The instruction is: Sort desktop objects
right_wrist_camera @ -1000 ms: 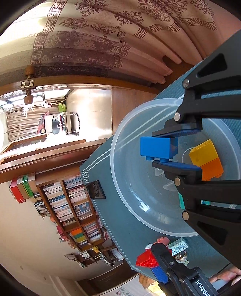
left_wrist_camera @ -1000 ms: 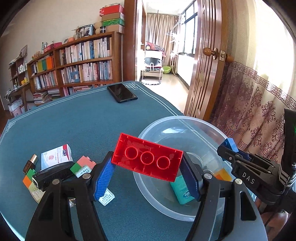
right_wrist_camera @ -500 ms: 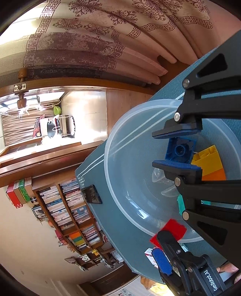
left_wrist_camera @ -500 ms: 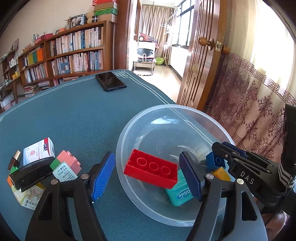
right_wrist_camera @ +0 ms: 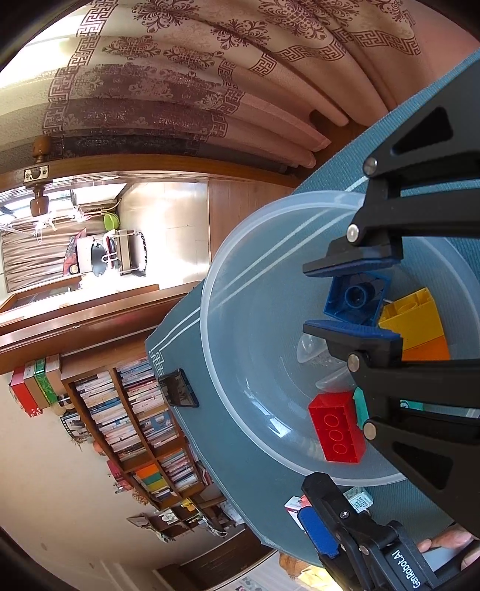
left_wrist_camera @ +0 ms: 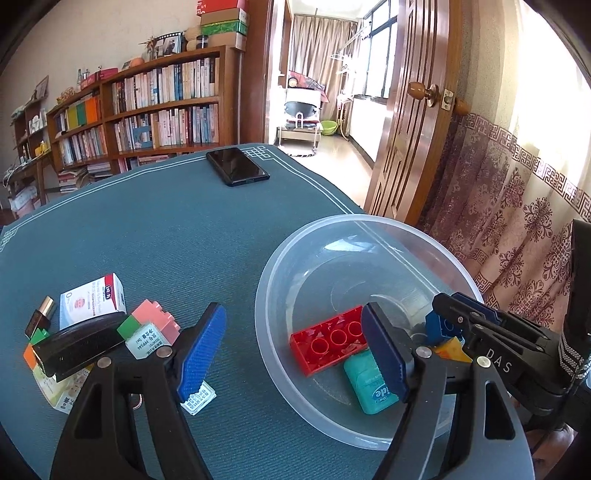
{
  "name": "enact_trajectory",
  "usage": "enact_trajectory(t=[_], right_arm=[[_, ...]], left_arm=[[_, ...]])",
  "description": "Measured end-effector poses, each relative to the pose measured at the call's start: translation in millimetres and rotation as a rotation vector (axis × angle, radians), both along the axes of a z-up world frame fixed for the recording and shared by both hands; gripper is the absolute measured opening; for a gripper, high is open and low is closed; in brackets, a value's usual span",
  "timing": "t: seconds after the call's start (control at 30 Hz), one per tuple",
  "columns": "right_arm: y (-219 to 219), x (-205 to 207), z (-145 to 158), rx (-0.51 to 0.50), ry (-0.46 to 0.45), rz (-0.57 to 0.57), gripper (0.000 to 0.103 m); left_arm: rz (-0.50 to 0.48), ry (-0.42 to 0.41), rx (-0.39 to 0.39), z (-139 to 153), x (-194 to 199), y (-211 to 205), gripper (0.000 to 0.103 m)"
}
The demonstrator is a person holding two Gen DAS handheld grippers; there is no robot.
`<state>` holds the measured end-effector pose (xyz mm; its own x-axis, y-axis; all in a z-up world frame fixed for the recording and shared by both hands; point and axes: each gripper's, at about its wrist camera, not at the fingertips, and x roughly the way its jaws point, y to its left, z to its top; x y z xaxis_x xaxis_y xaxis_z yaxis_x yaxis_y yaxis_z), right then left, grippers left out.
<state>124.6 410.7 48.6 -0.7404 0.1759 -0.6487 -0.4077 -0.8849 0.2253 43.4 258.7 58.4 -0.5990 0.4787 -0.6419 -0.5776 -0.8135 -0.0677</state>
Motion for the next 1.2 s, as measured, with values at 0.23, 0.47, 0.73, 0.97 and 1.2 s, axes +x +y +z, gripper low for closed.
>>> enact_trajectory(t=[0.23, 0.47, 0.73, 0.97, 1.2], right_arm=[[-4.6, 0.9, 2.1, -0.008, 0.015, 0.007, 0.04], [-11.1, 2.4, 7.8, 0.003, 0.039, 0.013, 0.054], [-24.3, 1.6, 10.2, 0.009, 0.047, 0.046, 0.057], [-38.2, -0.5, 13.5, 0.007, 0.057, 0.077, 0.057], [-56.5, -4.0, 15.3, 0.009, 0.062, 0.122, 0.059]], left_arm=[[0.005, 0.023, 0.0, 7.4, 3.2, -5.2, 0.079], [0.044, 0.025, 0.024, 16.3, -1.3, -21.2, 0.079], [0.105, 0.008, 0.031, 15.1, -7.9, -46.4, 0.079], [0.167, 0.006, 0.046, 18.0, -11.9, -74.5, 0.079], [0.228, 0.013, 0.046, 16.8, -16.4, -107.2, 0.079]])
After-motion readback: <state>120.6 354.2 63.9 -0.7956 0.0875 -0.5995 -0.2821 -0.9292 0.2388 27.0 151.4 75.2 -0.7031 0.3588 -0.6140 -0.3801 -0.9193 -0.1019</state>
